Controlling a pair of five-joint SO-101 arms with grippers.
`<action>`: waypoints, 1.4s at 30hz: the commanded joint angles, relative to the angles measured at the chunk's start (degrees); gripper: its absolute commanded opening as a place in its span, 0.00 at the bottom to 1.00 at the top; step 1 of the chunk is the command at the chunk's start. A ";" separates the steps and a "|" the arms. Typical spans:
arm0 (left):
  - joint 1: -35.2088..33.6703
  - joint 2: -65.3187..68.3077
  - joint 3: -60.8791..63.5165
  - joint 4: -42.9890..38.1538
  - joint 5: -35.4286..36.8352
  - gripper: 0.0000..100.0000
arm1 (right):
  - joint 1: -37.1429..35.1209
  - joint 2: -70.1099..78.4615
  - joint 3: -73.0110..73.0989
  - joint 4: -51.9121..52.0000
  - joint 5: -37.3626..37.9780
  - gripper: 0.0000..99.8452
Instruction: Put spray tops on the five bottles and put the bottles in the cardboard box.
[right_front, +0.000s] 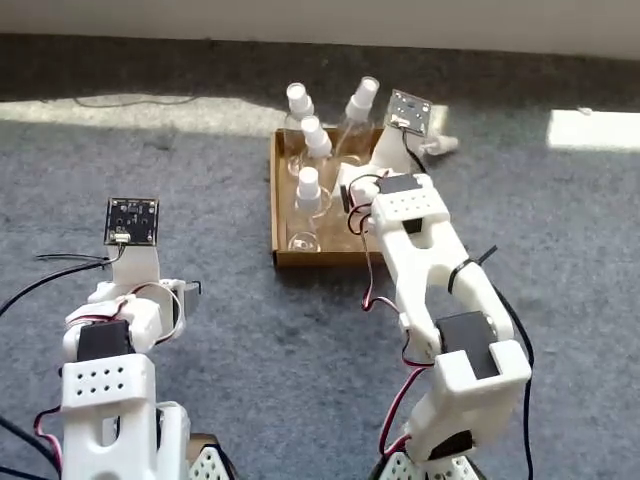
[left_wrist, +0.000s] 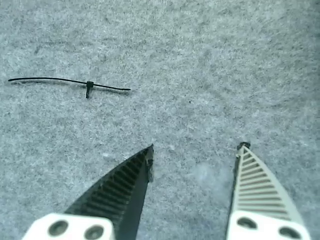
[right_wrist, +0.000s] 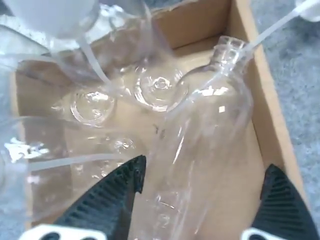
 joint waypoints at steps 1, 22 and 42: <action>1.01 -0.92 -0.31 -0.79 0.18 0.25 | 0.75 -0.75 -2.86 -0.57 -0.62 0.31; 0.92 -0.92 -0.48 -0.79 0.18 0.25 | 3.91 -5.41 -2.86 -0.48 -0.62 0.17; 0.84 -0.92 -0.40 -0.79 0.18 0.25 | 23.96 -26.86 -2.77 21.58 13.63 0.17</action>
